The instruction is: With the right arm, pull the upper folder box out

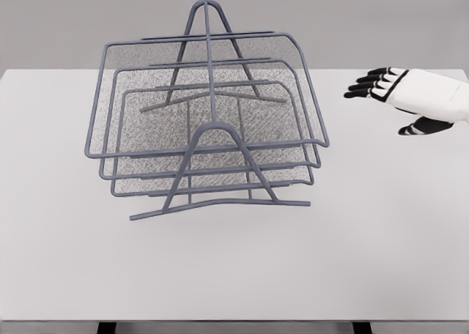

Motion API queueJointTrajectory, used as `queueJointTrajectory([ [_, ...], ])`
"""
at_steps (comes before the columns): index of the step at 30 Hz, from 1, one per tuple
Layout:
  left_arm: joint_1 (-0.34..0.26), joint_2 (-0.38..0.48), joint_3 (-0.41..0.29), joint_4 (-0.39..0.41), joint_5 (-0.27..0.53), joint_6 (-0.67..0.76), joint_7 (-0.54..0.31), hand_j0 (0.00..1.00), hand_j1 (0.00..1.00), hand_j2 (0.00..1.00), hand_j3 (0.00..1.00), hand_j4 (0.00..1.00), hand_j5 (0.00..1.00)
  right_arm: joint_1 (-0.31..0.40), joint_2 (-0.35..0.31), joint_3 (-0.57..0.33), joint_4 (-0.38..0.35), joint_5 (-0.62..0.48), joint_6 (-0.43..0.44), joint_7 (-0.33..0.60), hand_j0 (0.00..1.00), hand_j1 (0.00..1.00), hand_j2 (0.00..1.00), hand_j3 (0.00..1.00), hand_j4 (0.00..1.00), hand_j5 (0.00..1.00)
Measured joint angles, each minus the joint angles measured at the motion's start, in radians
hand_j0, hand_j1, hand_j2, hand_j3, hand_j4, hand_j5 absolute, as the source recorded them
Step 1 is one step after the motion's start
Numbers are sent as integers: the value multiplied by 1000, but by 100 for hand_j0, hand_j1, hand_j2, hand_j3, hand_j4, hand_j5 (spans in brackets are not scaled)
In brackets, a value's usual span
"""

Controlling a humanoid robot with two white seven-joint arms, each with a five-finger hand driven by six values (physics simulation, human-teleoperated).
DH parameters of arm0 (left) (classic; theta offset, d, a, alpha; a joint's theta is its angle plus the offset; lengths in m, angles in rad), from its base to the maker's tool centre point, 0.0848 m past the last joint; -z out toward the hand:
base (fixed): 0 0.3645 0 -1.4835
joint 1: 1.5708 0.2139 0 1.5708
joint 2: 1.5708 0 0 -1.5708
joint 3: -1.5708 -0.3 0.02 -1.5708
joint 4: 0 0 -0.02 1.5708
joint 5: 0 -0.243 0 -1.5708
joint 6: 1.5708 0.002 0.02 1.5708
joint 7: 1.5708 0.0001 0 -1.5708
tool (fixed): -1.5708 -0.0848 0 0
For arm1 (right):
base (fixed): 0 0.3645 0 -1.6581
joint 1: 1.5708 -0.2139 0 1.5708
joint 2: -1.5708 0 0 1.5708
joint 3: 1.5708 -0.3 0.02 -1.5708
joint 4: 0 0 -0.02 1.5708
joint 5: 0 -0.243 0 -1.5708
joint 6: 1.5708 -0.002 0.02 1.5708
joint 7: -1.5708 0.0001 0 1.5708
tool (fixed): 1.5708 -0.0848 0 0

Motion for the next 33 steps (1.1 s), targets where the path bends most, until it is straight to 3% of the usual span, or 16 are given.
queueJointTrajectory([
  [3, 0, 0, 0, 0, 0, 0, 0, 100, 100, 100, 100, 100, 100, -37, 3, 2, -1, -3, 0, -27, 100, 100, 100, 100, 100, 100],
  [6, 0, 0, 0, 0, 0, 0, 0, 100, 100, 100, 100, 100, 100, -186, 79, 28, -7, 25, 1, 63, 100, 100, 100, 100, 100, 100],
  [11, 0, 0, 0, 0, 0, 0, 0, 100, 100, 100, 100, 100, 100, -209, 218, 87, -10, 193, 0, 129, 100, 100, 100, 100, 100, 100],
  [17, 0, 0, 0, 0, 0, 0, 0, 100, 100, 100, 100, 100, 100, -213, 289, 109, -9, 253, -1, 142, 100, 100, 100, 100, 100, 100],
  [26, 0, 0, 0, 0, 0, 0, 0, 100, 100, 100, 100, 100, 100, -172, 256, 143, 4, 195, 31, 114, 100, 100, 100, 100, 100, 100],
  [33, 0, 0, 0, 0, 0, 0, 0, 100, 100, 100, 100, 100, 100, -173, 154, 152, -3, 152, 31, 110, 100, 100, 100, 100, 100, 100],
])
